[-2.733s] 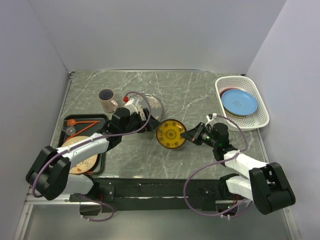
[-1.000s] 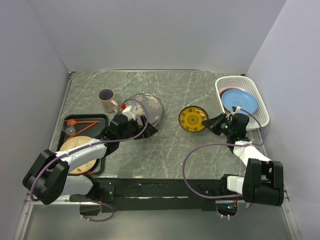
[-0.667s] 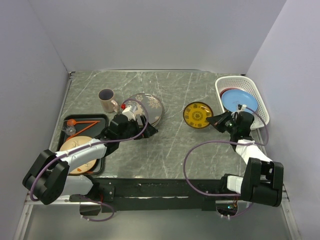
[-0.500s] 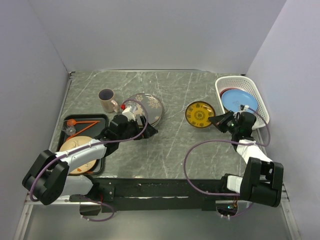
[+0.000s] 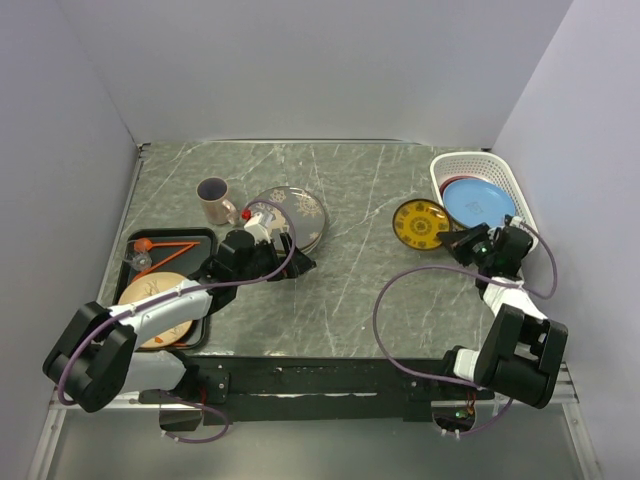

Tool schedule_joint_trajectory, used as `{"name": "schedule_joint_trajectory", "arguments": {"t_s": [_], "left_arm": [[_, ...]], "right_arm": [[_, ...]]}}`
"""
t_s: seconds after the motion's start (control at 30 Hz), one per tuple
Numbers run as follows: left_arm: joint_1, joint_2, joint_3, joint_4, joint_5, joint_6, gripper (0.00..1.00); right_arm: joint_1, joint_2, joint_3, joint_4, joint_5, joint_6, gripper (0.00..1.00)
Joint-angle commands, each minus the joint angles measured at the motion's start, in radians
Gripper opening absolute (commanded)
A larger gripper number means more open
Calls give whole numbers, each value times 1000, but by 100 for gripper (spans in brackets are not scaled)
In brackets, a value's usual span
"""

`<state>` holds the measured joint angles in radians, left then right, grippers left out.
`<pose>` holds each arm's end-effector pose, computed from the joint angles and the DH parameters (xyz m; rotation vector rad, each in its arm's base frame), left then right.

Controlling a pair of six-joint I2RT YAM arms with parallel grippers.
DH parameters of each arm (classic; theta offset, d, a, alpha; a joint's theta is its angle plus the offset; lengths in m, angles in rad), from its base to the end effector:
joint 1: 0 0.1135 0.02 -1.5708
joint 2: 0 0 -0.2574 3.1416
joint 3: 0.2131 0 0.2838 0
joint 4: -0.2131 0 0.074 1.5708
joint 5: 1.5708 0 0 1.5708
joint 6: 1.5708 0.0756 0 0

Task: Place the plates into the plastic bin on the countertop
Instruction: Place the plate in the plastic bin.

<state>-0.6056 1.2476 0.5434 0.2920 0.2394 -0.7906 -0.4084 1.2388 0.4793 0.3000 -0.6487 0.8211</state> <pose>0.2558 -0.1990 0.1647 -0.0301 2.1564 -1.1021 0.2925 -0.0768 0.1498 0.8147 1.8799 0.9152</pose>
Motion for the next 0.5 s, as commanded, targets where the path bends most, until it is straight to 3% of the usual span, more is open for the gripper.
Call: {"name": "schedule_joint_trajectory", "arguments": {"t_s": [0.0,0.47], "left_arm": [[-3,-4,1,52,26,-7,99],[-3,-36,30,-16,5,19,99]], "right_arm": [[-33,-9,71,28,-23,16,0],[-139,-1,133,-10,64,62,0]]}}
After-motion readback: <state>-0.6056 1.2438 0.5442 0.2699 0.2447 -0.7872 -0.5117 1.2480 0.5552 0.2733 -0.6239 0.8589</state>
